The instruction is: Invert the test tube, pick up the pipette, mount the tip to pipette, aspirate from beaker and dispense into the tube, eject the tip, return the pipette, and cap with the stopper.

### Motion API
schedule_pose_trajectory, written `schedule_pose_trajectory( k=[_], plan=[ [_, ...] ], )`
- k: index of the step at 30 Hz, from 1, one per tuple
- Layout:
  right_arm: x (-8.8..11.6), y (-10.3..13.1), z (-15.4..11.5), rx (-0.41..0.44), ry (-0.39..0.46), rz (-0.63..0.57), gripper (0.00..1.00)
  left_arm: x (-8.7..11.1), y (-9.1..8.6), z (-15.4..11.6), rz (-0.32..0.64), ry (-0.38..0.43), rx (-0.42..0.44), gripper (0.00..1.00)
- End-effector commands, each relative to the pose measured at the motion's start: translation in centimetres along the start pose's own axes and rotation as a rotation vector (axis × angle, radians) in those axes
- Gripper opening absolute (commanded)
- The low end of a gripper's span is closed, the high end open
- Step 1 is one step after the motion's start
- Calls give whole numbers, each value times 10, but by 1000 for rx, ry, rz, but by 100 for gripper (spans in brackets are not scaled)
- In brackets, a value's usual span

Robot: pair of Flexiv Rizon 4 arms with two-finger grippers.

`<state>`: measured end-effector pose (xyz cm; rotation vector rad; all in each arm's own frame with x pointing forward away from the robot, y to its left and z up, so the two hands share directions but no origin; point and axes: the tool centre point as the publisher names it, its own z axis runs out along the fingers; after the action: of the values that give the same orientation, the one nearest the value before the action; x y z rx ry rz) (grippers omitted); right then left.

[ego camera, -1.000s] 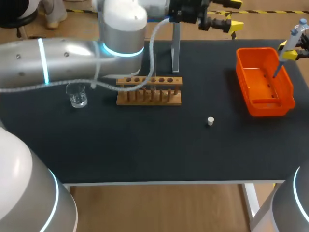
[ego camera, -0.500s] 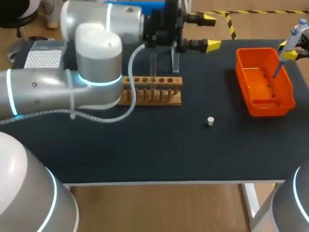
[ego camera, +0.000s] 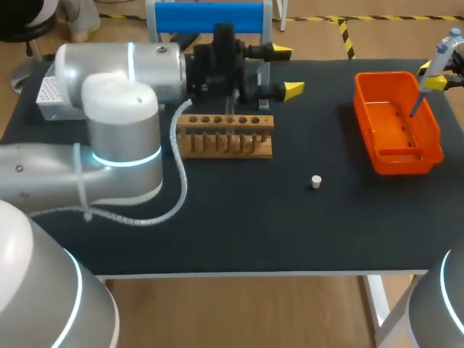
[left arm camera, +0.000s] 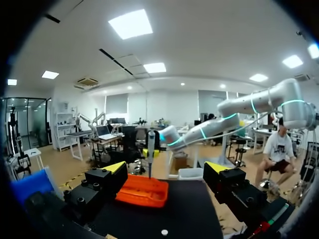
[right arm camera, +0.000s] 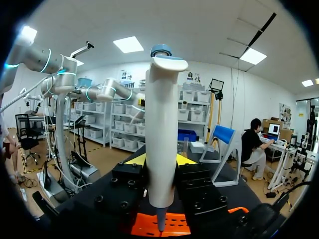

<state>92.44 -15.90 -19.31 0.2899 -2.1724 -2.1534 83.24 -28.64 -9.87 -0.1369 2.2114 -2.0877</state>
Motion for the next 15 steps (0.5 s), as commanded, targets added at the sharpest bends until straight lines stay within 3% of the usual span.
schedule_pose_trajectory(
  k=[1, 15],
  plan=[
    [-1, 0, -1, 2, 5, 0, 0, 9, 3, -16, 0, -69, 18, 100],
    [-1, 0, -1, 2, 5, 0, 0, 12, 7, -26, -3, -87, 8, 100]
  ],
)
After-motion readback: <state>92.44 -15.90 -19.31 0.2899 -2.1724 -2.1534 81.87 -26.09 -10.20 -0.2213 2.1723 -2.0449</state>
